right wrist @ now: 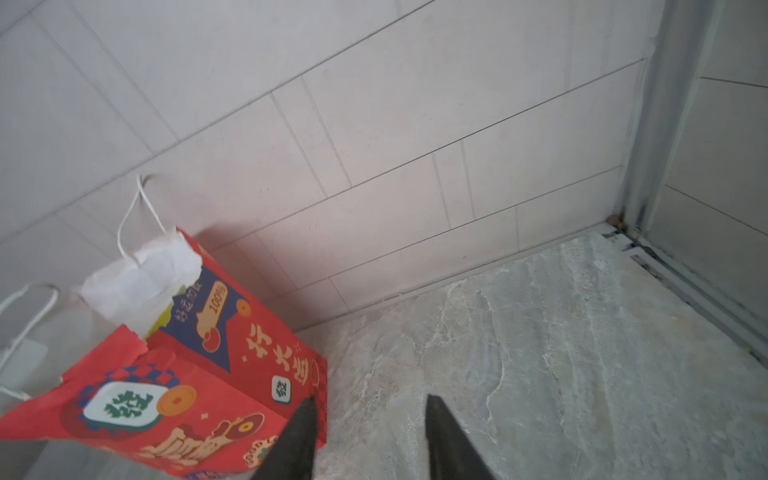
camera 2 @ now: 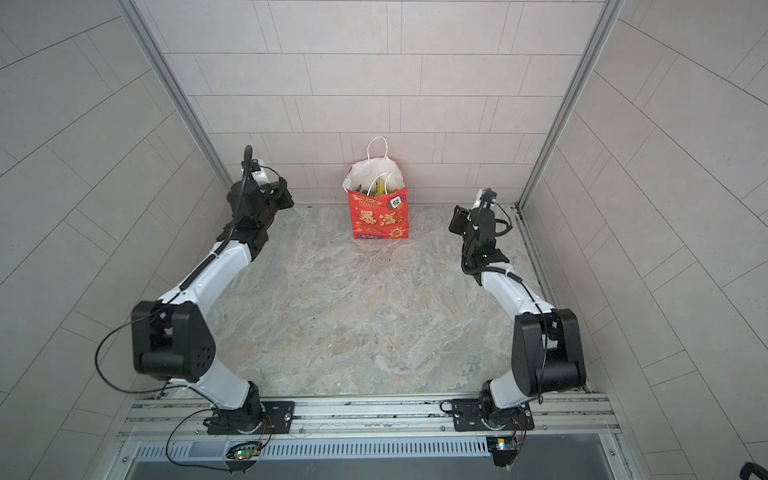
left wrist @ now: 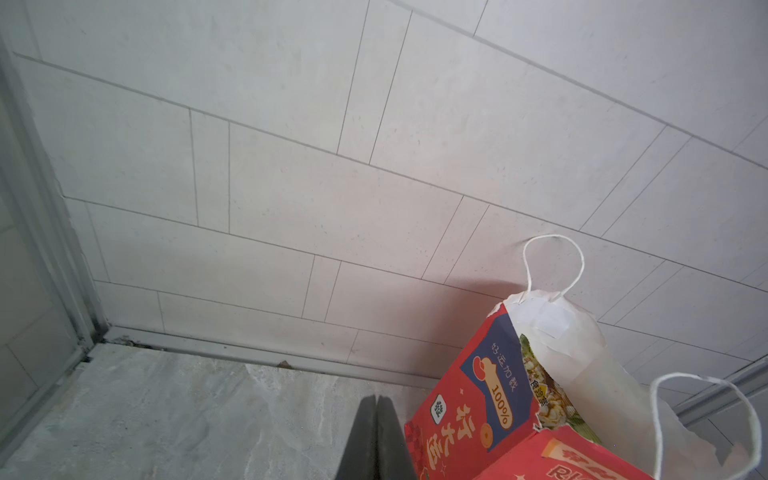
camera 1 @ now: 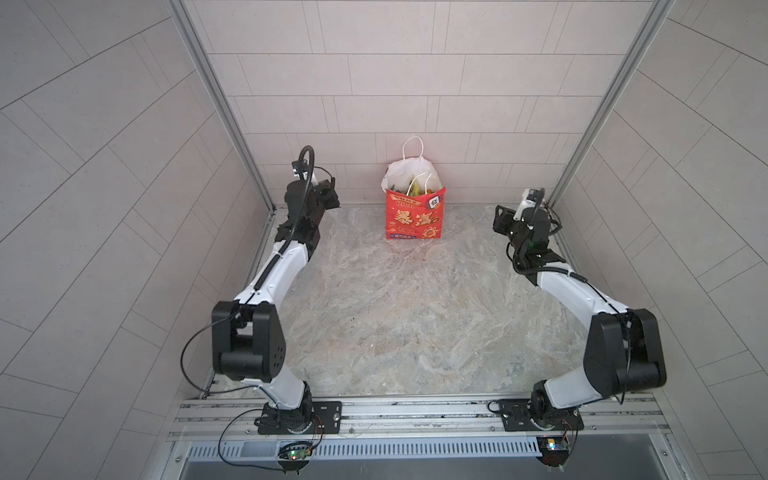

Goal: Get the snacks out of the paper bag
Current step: 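Move both grippers forward to either side of the red paper bag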

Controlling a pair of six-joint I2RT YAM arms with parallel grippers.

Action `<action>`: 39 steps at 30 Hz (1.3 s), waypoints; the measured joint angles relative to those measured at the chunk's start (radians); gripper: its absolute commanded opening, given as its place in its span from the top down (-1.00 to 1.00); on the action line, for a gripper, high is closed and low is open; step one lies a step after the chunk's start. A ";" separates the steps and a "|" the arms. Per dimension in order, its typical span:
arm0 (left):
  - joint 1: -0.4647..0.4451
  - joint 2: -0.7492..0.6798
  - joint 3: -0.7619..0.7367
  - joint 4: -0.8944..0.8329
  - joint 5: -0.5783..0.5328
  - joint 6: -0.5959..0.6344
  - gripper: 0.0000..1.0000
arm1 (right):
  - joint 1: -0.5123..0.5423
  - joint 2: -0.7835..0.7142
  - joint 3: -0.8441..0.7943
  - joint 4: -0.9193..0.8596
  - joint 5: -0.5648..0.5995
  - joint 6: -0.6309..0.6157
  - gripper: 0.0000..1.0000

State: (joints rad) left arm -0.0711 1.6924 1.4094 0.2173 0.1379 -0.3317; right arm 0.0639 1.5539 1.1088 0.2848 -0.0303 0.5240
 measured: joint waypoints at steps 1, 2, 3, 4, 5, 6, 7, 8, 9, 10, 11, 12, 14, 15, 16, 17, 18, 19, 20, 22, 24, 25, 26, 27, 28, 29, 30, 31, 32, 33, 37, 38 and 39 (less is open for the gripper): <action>0.001 0.051 0.043 -0.028 0.021 -0.018 1.00 | -0.002 0.043 0.054 -0.039 -0.015 0.000 0.59; 0.000 0.102 0.084 -0.061 0.040 -0.032 1.00 | -0.005 0.081 0.098 -0.073 -0.026 -0.001 0.66; -0.002 0.159 0.131 -0.100 0.064 -0.044 1.00 | -0.008 0.129 0.150 -0.108 -0.044 0.000 0.74; -0.002 0.219 0.177 -0.135 0.085 -0.055 1.00 | -0.012 0.180 0.201 -0.141 -0.065 0.000 0.79; -0.003 0.264 0.213 -0.158 0.101 -0.061 1.00 | -0.014 0.225 0.247 -0.166 -0.083 -0.001 0.80; -0.004 0.317 0.254 -0.182 0.119 -0.070 1.00 | -0.016 0.274 0.291 -0.188 -0.101 0.000 0.83; -0.004 0.365 0.290 -0.200 0.136 -0.079 1.00 | -0.018 0.324 0.335 -0.212 -0.119 0.002 0.83; -0.004 0.406 0.318 -0.216 0.152 -0.085 1.00 | -0.019 0.367 0.371 -0.234 -0.135 0.002 0.85; -0.005 0.444 0.344 -0.227 0.166 -0.092 1.00 | -0.020 0.417 0.414 -0.258 -0.151 0.004 0.88; -0.006 0.480 0.368 -0.233 0.180 -0.100 1.00 | -0.021 0.467 0.466 -0.285 -0.172 0.007 0.92; -0.009 0.513 0.391 -0.237 0.190 -0.107 1.00 | -0.021 0.512 0.511 -0.301 -0.191 0.009 0.96; -0.010 0.548 0.422 -0.241 0.201 -0.115 1.00 | -0.021 0.564 0.565 -0.315 -0.215 0.012 0.97; -0.011 0.618 0.494 -0.253 0.225 -0.124 1.00 | -0.019 0.660 0.674 -0.338 -0.265 0.020 0.96; -0.013 0.658 0.543 -0.260 0.238 -0.130 1.00 | -0.018 0.711 0.735 -0.346 -0.290 0.026 0.96; -0.014 0.696 0.590 -0.261 0.247 -0.135 1.00 | -0.016 0.755 0.789 -0.351 -0.311 0.032 0.97; -0.015 0.730 0.632 -0.264 0.256 -0.141 1.00 | -0.014 0.792 0.832 -0.356 -0.327 0.037 0.99; -0.017 0.764 0.678 -0.269 0.267 -0.148 1.00 | -0.011 0.837 0.894 -0.368 -0.346 0.044 0.99; -0.019 0.800 0.723 -0.268 0.278 -0.156 1.00 | -0.008 0.879 0.949 -0.372 -0.362 0.053 0.99; -0.021 0.831 0.762 -0.267 0.290 -0.167 1.00 | -0.006 0.913 0.995 -0.378 -0.376 0.060 1.00; -0.026 0.896 0.834 -0.249 0.315 -0.196 1.00 | 0.002 0.990 1.102 -0.389 -0.408 0.079 1.00; -0.032 0.946 0.874 -0.221 0.332 -0.221 1.00 | 0.010 1.050 1.182 -0.389 -0.432 0.097 1.00; -0.037 0.972 0.895 -0.209 0.335 -0.233 1.00 | 0.016 1.077 1.215 -0.386 -0.441 0.111 1.00; -0.042 0.994 0.911 -0.206 0.336 -0.242 1.00 | 0.021 1.097 1.238 -0.384 -0.449 0.124 1.00; -0.047 1.020 0.934 -0.203 0.339 -0.255 1.00 | 0.026 1.121 1.265 -0.375 -0.457 0.143 1.00; -0.050 1.044 0.956 -0.196 0.341 -0.266 1.00 | 0.030 1.141 1.287 -0.365 -0.463 0.163 1.00; -0.054 1.067 0.975 -0.186 0.343 -0.282 1.00 | 0.034 1.165 1.310 -0.353 -0.469 0.184 1.00; -0.056 1.089 0.991 -0.176 0.346 -0.300 1.00 | 0.038 1.186 1.331 -0.340 -0.476 0.204 1.00; -0.057 1.106 1.003 -0.165 0.349 -0.312 1.00 | 0.042 1.205 1.352 -0.331 -0.481 0.222 1.00; -0.061 1.123 1.015 -0.157 0.352 -0.327 1.00 | 0.045 1.223 1.368 -0.319 -0.483 0.240 1.00; -0.065 1.136 1.024 -0.153 0.354 -0.338 1.00 | 0.047 1.242 1.385 -0.304 -0.482 0.258 1.00; -0.074 1.164 1.039 -0.121 0.360 -0.371 1.00 | 0.043 1.287 1.411 -0.245 -0.490 0.324 1.00; -0.076 1.168 1.041 -0.113 0.362 -0.380 1.00 | 0.043 1.294 1.412 -0.236 -0.494 0.336 1.00; -0.076 1.171 1.041 -0.105 0.367 -0.388 1.00 | 0.043 1.298 1.412 -0.228 -0.499 0.345 1.00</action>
State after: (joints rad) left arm -0.1471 2.8635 2.4508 0.1123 0.5053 -0.7193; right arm 0.1070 2.8521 2.5206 0.0570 -0.5289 0.8692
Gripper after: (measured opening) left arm 0.055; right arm 0.047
